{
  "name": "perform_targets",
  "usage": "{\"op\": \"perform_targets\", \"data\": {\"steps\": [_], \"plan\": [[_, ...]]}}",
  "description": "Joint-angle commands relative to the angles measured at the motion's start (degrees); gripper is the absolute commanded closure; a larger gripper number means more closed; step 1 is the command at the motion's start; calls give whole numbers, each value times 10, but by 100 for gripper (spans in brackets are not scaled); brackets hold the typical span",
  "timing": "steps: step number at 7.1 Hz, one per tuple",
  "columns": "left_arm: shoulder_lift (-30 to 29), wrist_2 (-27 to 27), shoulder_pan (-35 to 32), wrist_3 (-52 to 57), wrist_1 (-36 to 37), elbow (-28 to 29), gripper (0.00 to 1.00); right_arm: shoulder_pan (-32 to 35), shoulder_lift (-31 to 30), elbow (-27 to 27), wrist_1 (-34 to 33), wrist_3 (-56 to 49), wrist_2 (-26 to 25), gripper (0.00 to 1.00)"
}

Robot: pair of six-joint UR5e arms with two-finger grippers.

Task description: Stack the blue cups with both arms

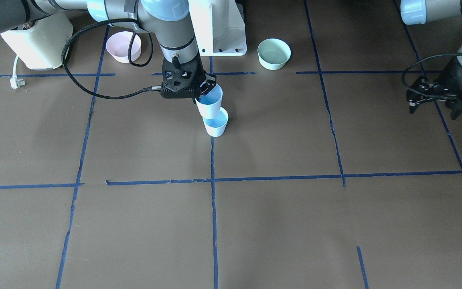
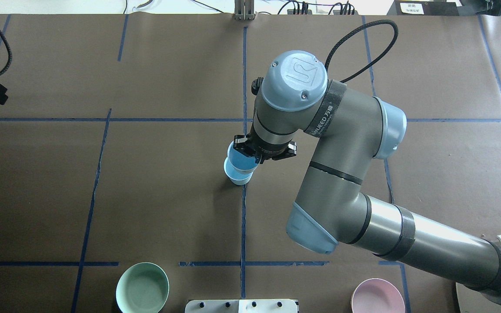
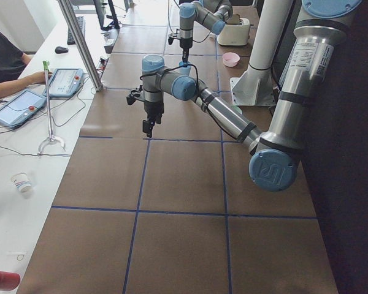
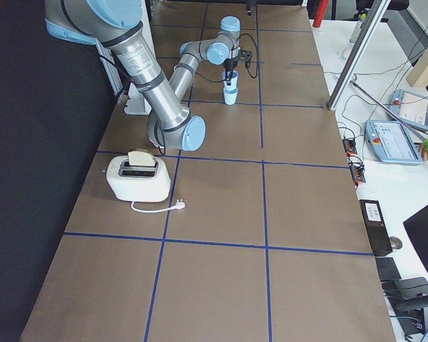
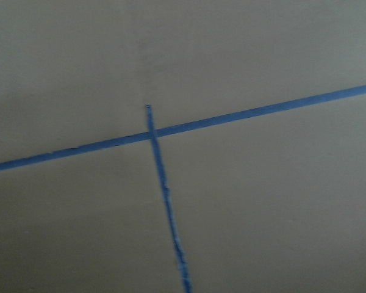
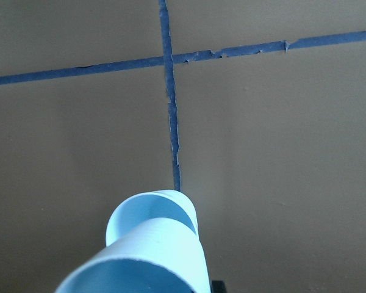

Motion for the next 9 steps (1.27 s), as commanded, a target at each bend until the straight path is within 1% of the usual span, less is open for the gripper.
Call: {"op": "perform_targets", "data": {"steps": [1,2,3,4,5,6,7,9], "plan": [[5,-20,-59,96,-1,46,0,-3,13,-19,2,-2,-1,98],[5,-20,-80,124,-1,57,0,-3,17,-25,2,-3,-1,98],[5,-20,-88,125,0,58,0,-4,16,-25,1,-1,0,96],[5,-21,-89,126,-2,66,0,-4,17,-26,2,-1,0,85],[5,-20,-93,126,-2,66,0,-3,22,-26,2,0,0,49],[5,-20,-107,144,-1,68,0,-3,21,-25,2,0,-2,1],[5,-20,-121,170,-1,81,0,-2,21,-25,2,0,-3,1],[5,-21,-127,173,-2,88,0,8,22,-20,2,-2,-12,1]]}}
